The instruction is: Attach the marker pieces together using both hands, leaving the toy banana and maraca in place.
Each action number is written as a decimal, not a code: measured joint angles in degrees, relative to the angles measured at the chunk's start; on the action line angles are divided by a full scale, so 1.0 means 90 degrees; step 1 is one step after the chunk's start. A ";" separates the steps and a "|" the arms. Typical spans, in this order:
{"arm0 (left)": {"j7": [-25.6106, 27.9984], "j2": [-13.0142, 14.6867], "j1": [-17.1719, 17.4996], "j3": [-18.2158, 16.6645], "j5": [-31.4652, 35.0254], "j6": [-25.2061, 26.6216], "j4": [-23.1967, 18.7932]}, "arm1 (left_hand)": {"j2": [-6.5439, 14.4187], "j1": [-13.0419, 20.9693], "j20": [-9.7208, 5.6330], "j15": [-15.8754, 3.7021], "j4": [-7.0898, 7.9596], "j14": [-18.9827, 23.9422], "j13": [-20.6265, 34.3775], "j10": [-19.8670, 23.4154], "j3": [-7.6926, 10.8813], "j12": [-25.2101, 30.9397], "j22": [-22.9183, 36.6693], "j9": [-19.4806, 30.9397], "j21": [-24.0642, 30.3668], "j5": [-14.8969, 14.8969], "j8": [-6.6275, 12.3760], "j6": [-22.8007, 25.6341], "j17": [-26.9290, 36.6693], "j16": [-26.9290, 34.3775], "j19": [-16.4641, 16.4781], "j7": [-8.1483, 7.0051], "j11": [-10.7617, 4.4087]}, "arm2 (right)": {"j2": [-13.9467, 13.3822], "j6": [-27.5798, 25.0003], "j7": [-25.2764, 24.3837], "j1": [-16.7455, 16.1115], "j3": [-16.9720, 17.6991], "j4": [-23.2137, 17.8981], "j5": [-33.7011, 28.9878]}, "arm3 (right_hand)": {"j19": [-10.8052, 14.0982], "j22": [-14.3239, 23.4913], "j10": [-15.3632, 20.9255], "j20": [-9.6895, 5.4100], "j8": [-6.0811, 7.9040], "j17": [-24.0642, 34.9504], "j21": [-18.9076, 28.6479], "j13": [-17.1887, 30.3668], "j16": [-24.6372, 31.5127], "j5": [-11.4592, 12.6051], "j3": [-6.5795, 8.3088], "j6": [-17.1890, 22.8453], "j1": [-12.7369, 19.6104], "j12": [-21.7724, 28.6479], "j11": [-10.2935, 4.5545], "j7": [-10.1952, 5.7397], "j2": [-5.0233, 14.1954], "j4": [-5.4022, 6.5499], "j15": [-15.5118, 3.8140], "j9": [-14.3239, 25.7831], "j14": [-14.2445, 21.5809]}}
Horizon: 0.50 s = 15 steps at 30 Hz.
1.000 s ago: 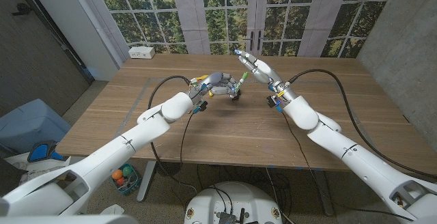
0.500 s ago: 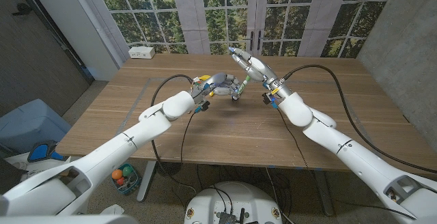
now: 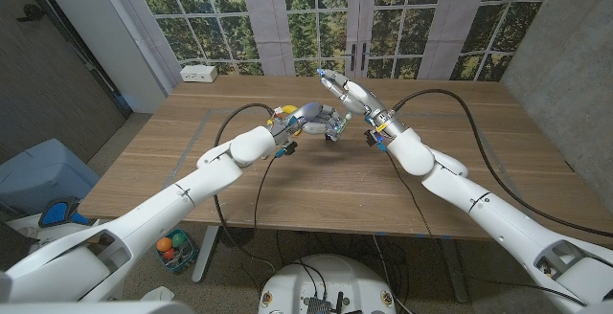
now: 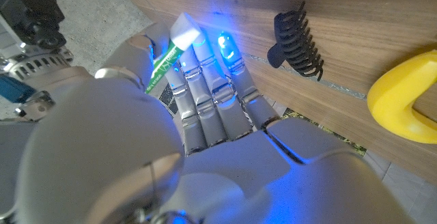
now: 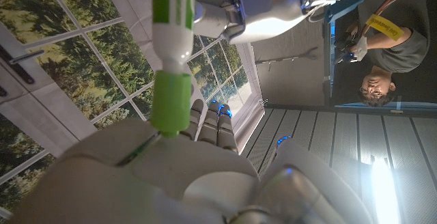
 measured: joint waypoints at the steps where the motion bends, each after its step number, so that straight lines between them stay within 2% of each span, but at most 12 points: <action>1: 0.0002 -0.0003 0.0000 0.0000 -0.0004 -0.0004 0.0001 | -0.0006 0.0006 0.0000 0.0000 0.0000 0.0000 0.0000 0.0000 0.0000 0.0000 0.0000 0.0000 0.0000 0.0000 0.0000 0.0000 0.0000 0.0000 0.0000 0.0000 0.0000 | -0.0010 -0.0002 0.0004 0.0001 -0.0005 0.0000 0.0000 | 0.0000 0.0000 0.0000 0.0000 0.0000 -0.0002 -0.0002 -0.0009 0.0000 0.0000 0.0016 0.0021 0.0000 0.0000 0.0000 -0.0021 0.0000 -0.0016 0.0000 0.0000 0.0000; 13: 0.0204 -0.0069 0.0050 -0.0061 -0.0024 0.0000 0.0009 | -0.0033 0.0033 0.0000 0.0000 -0.0008 -0.0001 0.0004 0.0013 0.0008 -0.0011 0.0000 0.0074 0.0051 0.0044 0.0051 0.0011 0.0022 -0.0011 0.0000 -0.0010 0.0012 | -0.0156 -0.0062 0.0012 -0.0075 -0.0033 -0.0213 -0.0162 | 0.0000 0.0000 0.0059 0.0000 0.0000 -0.0088 -0.0025 -0.0069 0.0000 0.0000 0.0016 0.0065 -0.0217 0.0000 0.0059 0.0072 -0.0066 -0.0017 0.0000 0.0016 0.0000; 14: 0.0245 -0.0076 0.0060 -0.0074 -0.0032 0.0015 0.0010 | -0.0033 0.0033 0.0000 0.0000 -0.0008 -0.0001 0.0009 0.0013 0.0008 -0.0004 0.0000 0.0498 0.0051 0.0044 0.0051 0.0010 0.0022 0.0000 0.0000 -0.0010 0.0012 | -0.0171 -0.0074 0.0012 -0.0088 -0.0041 -0.0245 -0.0194 | 0.0000 0.0000 0.0059 0.0000 0.0000 -0.0088 -0.0025 -0.0069 0.0016 0.0000 0.0016 0.0079 -0.0218 0.0000 0.0060 0.0086 -0.0067 -0.0017 0.0000 0.0016 0.0000; 15: 0.0248 -0.0078 0.0062 -0.0076 -0.0032 0.0015 0.0009 | -0.0032 0.0033 0.0000 0.0000 -0.0009 -0.0002 0.0080 0.0013 0.0009 -0.0001 0.0000 0.0598 0.0051 0.0044 0.0051 0.0010 0.0021 0.0000 0.0000 -0.0010 0.0012 | -0.0175 -0.0077 0.0012 -0.0090 -0.0043 -0.0251 -0.0201 | 0.0000 0.0000 0.0069 0.0000 0.0000 -0.0088 -0.0025 -0.0069 0.0022 0.0000 0.0016 0.0088 -0.0218 0.0000 0.0069 0.0096 -0.0068 -0.0017 0.0000 0.0016 0.0000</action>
